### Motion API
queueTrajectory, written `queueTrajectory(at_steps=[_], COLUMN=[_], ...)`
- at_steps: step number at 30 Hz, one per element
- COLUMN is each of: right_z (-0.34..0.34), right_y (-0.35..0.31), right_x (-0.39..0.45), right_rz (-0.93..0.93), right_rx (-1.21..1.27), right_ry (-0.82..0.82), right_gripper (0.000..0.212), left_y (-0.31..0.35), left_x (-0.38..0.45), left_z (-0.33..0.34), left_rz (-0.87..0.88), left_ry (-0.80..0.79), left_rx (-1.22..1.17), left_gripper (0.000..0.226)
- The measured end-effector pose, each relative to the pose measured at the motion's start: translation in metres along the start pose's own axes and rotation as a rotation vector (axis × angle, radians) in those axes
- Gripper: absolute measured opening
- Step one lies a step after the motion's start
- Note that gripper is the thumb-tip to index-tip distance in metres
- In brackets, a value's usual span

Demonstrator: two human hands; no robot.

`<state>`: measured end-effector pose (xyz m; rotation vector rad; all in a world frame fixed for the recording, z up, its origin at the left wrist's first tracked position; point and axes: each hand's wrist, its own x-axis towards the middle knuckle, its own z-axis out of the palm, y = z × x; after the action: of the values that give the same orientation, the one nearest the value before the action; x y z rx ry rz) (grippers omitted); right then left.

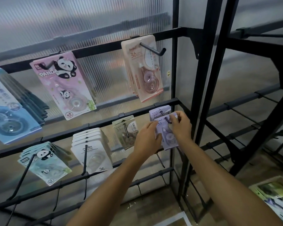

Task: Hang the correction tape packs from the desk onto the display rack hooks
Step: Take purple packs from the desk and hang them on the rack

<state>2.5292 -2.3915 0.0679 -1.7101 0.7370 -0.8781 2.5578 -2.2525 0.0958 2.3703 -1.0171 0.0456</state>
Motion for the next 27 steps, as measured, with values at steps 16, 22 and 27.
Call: queueTrajectory(at_steps=[16,22,27], right_z=[0.019,0.039,0.072], right_y=[0.010,0.010,-0.014], right_x=[-0.019,-0.089,-0.164], right_rz=[0.122,0.011,-0.200], right_rx=[0.011,-0.192,-0.292], right_ry=[0.051,-0.168,-0.389], right_gripper=[0.015,0.010,0.015], left_y=[-0.008,-0.035,-0.083], left_x=[-0.003,-0.052,-0.123], left_z=[0.009,0.000,-0.027], left_rz=[-0.107,-0.128,-0.193], left_ry=[0.006,-0.005,0.014], left_rx=[-0.058,-0.008,0.023], left_gripper=[0.051,0.048,0.039])
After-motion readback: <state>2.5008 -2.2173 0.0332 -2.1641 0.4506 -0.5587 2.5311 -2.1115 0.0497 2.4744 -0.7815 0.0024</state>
